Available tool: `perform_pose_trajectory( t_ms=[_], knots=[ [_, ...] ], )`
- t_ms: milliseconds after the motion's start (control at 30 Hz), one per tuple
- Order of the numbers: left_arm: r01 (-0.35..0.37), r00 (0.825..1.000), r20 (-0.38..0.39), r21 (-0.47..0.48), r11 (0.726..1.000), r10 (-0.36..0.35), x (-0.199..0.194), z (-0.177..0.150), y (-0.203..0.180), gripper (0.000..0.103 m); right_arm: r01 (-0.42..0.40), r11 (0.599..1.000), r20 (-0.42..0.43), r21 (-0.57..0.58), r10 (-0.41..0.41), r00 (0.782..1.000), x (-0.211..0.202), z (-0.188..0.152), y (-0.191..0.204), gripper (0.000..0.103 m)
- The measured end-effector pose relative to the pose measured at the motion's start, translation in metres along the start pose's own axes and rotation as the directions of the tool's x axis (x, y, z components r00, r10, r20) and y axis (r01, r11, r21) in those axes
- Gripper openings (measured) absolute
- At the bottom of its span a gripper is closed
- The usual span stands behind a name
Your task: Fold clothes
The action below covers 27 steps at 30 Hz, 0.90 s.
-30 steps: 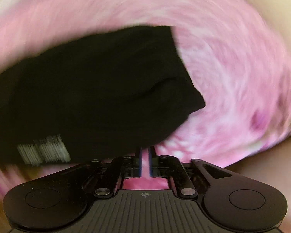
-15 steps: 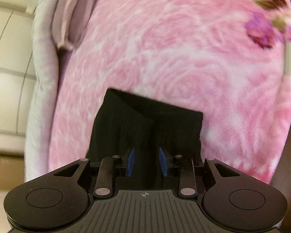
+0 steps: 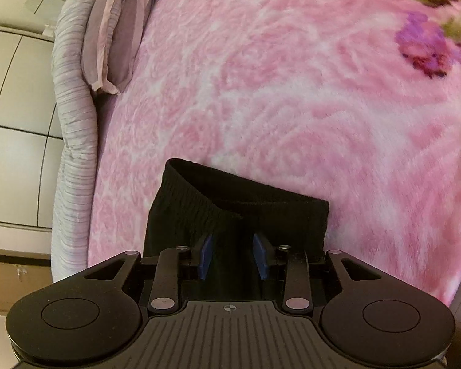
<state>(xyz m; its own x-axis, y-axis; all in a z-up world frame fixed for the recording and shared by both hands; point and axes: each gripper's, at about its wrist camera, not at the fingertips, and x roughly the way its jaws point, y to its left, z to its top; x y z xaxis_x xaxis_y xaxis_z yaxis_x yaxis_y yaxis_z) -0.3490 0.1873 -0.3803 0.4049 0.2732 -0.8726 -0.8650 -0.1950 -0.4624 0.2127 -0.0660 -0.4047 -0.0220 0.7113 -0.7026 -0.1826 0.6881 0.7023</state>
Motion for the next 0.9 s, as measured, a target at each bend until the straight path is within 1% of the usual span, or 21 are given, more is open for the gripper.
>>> perform_pose_trajectory(
  t_ms=[67,133,200,233,300,400,500,600,700,800,900],
  knots=[
    [-0.026,1.000,-0.005,0.005,1.000,0.026,0.005,-0.003,0.000,0.052,0.004,1.000,-0.001,-0.003,-0.004,1.000,0.002,0.001,0.000,0.034],
    [-0.051,0.999,0.005,0.017,0.999,0.051,0.007,-0.004,-0.002,0.048,0.005,1.000,-0.001,-0.006,-0.005,1.000,0.004,0.003,-0.001,0.034],
    [-0.076,0.997,0.019,0.042,0.996,0.076,0.007,-0.007,-0.005,0.038,0.003,1.000,0.000,-0.009,-0.003,1.000,0.006,0.005,0.000,0.034],
    [-0.089,0.996,0.026,0.060,0.994,0.088,0.007,-0.008,-0.007,0.030,0.001,1.000,0.000,-0.009,-0.001,1.000,0.007,0.006,0.000,0.034],
    [-0.116,0.993,0.040,0.094,0.989,0.113,0.007,-0.010,-0.009,0.018,-0.008,1.000,0.002,-0.007,0.008,1.000,0.008,0.008,-0.001,0.034],
    [-0.127,0.991,0.047,0.117,0.985,0.122,0.007,-0.010,-0.008,0.010,-0.023,1.000,0.000,-0.007,0.023,1.000,0.011,0.011,0.000,0.034],
    [-0.121,0.992,0.048,0.110,0.986,0.117,0.007,-0.012,-0.005,0.009,-0.019,1.000,-0.004,-0.023,0.019,1.000,0.013,0.013,0.002,0.034],
    [-0.117,0.993,0.045,0.099,0.988,0.113,0.008,-0.011,-0.004,0.010,-0.003,0.999,-0.013,-0.039,0.003,1.000,0.014,0.014,0.004,0.034],
    [-0.113,0.993,0.047,0.088,0.990,0.109,0.008,-0.011,-0.005,0.012,-0.001,1.000,-0.038,-0.025,0.000,0.999,0.010,0.011,0.005,0.034],
    [-0.119,0.992,0.056,0.111,0.987,0.114,0.010,-0.013,-0.007,0.012,-0.013,1.000,-0.054,-0.028,0.011,0.998,0.010,0.006,0.005,0.034],
    [-0.130,0.990,0.072,0.150,0.980,0.120,0.010,-0.014,-0.008,0.003,-0.020,0.998,-0.045,-0.062,0.018,0.999,0.016,0.003,0.009,0.034]
  ],
)
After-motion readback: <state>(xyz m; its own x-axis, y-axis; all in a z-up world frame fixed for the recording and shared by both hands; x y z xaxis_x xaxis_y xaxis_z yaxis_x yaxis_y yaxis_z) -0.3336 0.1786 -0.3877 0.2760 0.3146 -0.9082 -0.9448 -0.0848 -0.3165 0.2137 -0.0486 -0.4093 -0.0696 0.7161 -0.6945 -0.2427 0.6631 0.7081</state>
